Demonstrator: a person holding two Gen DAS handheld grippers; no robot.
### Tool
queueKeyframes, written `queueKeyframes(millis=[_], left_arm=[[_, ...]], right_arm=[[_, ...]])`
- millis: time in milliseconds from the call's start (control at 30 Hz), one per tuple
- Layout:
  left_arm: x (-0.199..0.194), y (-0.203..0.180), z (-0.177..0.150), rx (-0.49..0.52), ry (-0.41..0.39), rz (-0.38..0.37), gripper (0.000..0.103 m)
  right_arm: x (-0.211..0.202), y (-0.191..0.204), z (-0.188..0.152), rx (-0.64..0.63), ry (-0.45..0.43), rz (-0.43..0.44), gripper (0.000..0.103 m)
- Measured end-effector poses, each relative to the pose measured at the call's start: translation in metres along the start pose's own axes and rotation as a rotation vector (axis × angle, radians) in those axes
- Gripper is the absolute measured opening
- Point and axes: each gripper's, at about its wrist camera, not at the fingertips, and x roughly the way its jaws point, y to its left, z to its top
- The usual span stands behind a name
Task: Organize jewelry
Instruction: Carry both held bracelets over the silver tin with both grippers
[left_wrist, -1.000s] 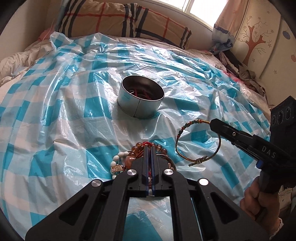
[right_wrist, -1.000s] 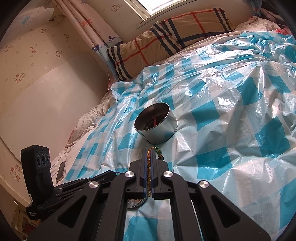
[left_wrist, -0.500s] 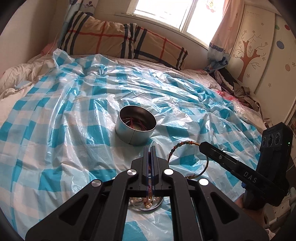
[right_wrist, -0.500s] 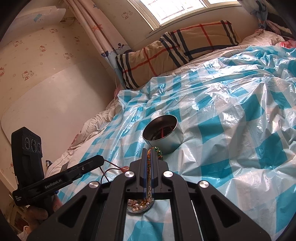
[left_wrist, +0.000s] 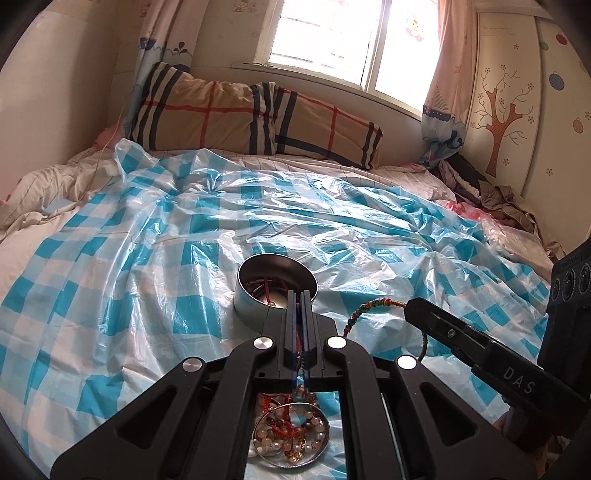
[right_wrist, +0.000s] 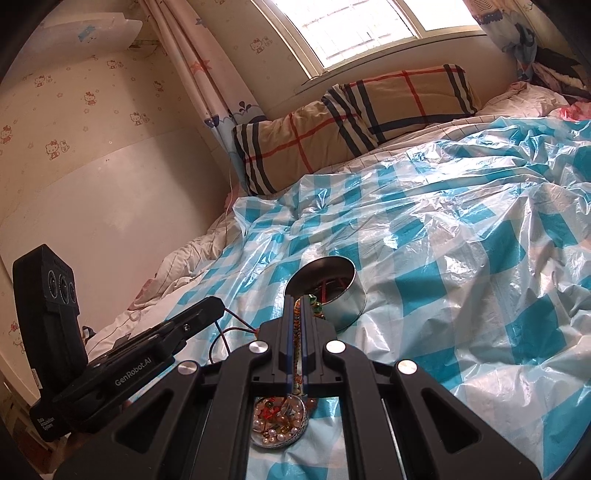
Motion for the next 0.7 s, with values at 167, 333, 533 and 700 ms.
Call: queueKeyframes(millis=[167,333,533,700], left_arm=[[0.008,-0.001,0.001,0.000,-0.007,0.009,0.002],[0.014,0.002,0.002,-0.005,-0.011,0.007,0.002],[0.021,-0.001,0.010,-0.002,-0.024,-0.003,0.002],[0.030,-0.003,0.020,0.002,-0.040,-0.011,0.002]], right_arm=[[0.006,0.001,0.006,0.002,-0.023,-0.002,0.004],[0.012,0.002,0.011,0.002,-0.032,0.003,0.004],[0.021,0.004,0.018,-0.001,-0.040,0.009,0.004],[0.032,0.006,0.025,-0.005,-0.048,0.017,0.004]])
